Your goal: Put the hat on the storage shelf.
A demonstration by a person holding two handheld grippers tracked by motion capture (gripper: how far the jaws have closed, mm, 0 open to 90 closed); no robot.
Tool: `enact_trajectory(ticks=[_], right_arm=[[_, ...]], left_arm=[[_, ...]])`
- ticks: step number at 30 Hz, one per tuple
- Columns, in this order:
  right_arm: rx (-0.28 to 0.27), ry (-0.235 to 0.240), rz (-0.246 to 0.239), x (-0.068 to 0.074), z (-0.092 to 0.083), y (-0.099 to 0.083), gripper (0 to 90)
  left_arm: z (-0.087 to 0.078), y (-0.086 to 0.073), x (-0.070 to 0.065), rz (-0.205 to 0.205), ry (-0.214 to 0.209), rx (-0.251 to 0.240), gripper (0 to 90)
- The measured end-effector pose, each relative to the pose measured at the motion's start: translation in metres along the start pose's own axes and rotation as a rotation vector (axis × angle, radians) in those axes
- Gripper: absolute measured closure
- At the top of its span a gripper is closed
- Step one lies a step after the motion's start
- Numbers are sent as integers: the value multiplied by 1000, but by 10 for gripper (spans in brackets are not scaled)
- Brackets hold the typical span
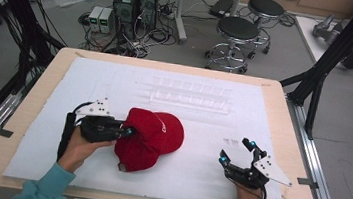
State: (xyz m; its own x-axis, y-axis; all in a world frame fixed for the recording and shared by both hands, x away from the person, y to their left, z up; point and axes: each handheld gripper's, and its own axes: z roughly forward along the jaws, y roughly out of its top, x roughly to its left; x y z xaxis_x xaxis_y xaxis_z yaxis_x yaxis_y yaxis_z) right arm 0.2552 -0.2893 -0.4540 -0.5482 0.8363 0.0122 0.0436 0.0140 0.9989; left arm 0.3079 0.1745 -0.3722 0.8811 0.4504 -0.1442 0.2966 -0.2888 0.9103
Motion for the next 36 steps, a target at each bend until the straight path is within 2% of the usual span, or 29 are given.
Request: enact_trajectory(ticks=[6,7,12,15,17,20,24,25,30,31,34,35,36], right_arm=[[17,3,-8,0,2,1,107],[25,5,-2,0,2,1,107],[53,17,-7,0,5,2,107],[70,41,12,0,7,5,107],[74,52,14,1,8,7,107],[76,79,11,3,11,16,107],[71,104,4,5,13,27,107],[65,127,-2,7,15,37,107],[51,192,-30,16,24,59,107],[51,192,-30,16,24,59,107],[56,257,-51,24,33,75,106],[56,257,-51,24,33,75,106],[60,295,-61,28,39,83,106]], left_arm=[[-9,9,6,-1,-26,-4,854],[-12,14,8,7,-39,-3,854],[-19,26,11,36,-50,14,854],[-24,36,12,55,-61,14,854],[-26,41,12,52,-72,8,854],[-29,51,13,69,-88,16,854],[-31,55,13,78,-112,15,854],[-31,57,13,82,-119,14,854],[-33,62,11,100,-162,13,854],[-34,64,11,107,-166,16,854],[-34,67,10,113,-181,17,853],[-34,67,9,111,-183,19,853],[-33,68,9,113,-185,22,853]])
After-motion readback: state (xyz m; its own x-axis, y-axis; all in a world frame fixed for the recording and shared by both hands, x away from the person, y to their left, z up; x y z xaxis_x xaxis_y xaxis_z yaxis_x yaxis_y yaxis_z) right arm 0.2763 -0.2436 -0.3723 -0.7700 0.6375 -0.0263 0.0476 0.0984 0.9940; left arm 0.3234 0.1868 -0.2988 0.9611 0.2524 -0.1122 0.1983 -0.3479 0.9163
